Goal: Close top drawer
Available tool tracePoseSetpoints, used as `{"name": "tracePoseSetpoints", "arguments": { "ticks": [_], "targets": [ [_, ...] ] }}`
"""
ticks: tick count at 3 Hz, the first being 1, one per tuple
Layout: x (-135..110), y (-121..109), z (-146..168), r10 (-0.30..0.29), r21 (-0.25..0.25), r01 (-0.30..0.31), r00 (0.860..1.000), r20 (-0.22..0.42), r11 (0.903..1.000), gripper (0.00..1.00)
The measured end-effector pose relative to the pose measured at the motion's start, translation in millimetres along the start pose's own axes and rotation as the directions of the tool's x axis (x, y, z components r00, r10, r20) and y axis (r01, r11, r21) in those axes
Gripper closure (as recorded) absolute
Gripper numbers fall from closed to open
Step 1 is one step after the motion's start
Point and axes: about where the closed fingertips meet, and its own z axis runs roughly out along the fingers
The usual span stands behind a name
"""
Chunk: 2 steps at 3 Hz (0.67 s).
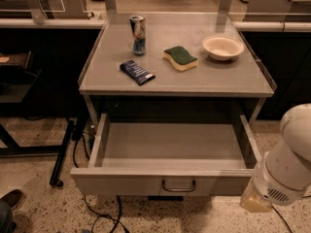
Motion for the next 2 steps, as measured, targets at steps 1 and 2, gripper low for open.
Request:
{"name": "tracePoseSetpoints", "arguments": {
  "ticks": [1, 2],
  "targets": [
    [-16.4, -17.5, 18.0, 0.033, 0.024, -0.034, 0.998, 0.045, 0.9991, 1.00],
    [-36.8, -45.4, 32.7, 0.042, 0.063, -0.047, 0.996, 0.076, 0.9969, 1.00]
  ]
}}
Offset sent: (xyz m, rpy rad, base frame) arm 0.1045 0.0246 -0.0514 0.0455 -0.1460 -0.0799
